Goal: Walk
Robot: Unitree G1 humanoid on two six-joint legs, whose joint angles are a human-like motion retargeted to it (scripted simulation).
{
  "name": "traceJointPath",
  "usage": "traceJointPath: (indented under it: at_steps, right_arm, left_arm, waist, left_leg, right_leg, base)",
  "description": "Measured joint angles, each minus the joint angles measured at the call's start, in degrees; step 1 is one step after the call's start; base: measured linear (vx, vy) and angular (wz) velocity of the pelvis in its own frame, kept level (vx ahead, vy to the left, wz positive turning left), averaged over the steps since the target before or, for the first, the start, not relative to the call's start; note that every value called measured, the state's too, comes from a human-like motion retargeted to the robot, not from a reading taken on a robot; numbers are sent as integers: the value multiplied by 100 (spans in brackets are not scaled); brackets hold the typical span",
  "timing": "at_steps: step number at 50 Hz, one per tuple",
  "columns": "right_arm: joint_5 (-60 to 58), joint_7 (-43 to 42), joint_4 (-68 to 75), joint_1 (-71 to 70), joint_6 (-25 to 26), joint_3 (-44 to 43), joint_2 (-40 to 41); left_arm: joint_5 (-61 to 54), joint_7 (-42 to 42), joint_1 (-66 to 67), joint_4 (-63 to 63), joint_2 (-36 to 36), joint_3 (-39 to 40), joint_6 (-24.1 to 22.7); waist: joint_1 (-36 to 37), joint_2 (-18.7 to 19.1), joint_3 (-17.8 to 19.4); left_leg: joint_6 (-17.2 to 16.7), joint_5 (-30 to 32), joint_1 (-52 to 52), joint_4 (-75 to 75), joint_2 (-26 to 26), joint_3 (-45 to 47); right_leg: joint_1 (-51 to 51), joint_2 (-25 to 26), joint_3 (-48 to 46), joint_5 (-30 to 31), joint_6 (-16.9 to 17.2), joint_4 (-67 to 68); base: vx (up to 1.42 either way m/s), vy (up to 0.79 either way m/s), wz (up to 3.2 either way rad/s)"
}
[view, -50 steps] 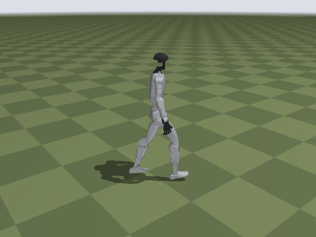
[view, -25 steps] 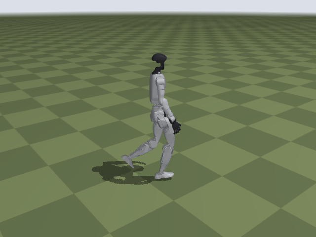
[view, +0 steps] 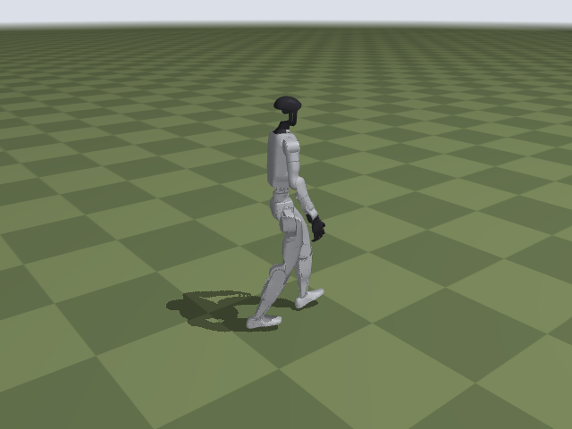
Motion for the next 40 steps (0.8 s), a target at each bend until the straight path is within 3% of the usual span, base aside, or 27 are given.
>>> traceJointPath:
  at_steps: [5,11,15,20,22,26,32,40]
  right_arm:
    - [-34,20,161,90,10,-47,55]
    - [78,-89,440,350,42,-139,152]
    - [175,-82,662,440,80,-261,211]
    - [244,38,674,433,97,-327,191]
    - [265,47,598,393,80,-320,174]
    - [360,12,377,201,36,-291,122]
    - [510,-102,-23,144,-23,-184,107]
    - [491,-110,-70,179,71,-105,272]
  left_arm:
    - [9,-59,173,175,-51,44,62]
    - [-124,-34,422,344,-117,50,107]
    - [-371,-74,423,461,-79,52,116]
    - [-482,-121,361,400,7,11,91]
    - [-421,-94,318,320,64,-41,83]
    - [-274,-22,31,190,221,-126,119]
    - [-170,128,-444,-11,331,-233,105]
    - [-102,178,-895,-337,260,-452,-44]
  waist:
    - [49,-102,-153]
    - [129,-368,-416]
    - [181,-703,-604]
    - [42,-1150,-728]
    - [-70,-1240,-724]
    - [-299,-1228,-601]
    - [-688,-1104,-352]
    - [-958,-816,21]
  left_leg:
    - [58,365,-39,-968,-176,51]
    - [298,646,-148,-219,-389,21]
    - [561,677,56,-24,-787,15]
    - [927,559,744,-476,-1480,-101]
    - [1012,456,1057,-604,-1659,-204]
    - [1015,434,1886,-1231,-1820,-526]
    - [892,294,3069,-1989,-1813,-1152]
    - [818,-159,4279,-2283,-1352,-1828]
  right_leg:
    - [142,-91,15,-224,31,161]
    - [212,-447,31,-270,174,818]
    - [26,-759,383,499,573,1756]
    - [-726,-1449,578,1679,915,3861]
    - [-1086,-1710,559,1742,802,4632]
    - [-1830,-2060,411,1153,359,5459]
    - [-2736,-2077,173,445,151,4782]
    - [-3270,-1310,195,1027,671,2056]
  base:
    - [44,8,4]
    - [52,7,-5]
    - [54,8,10]
    - [50,9,32]
    - [50,8,37]
    - [51,7,37]
    - [54,4,59]
    - [56,-2,55]
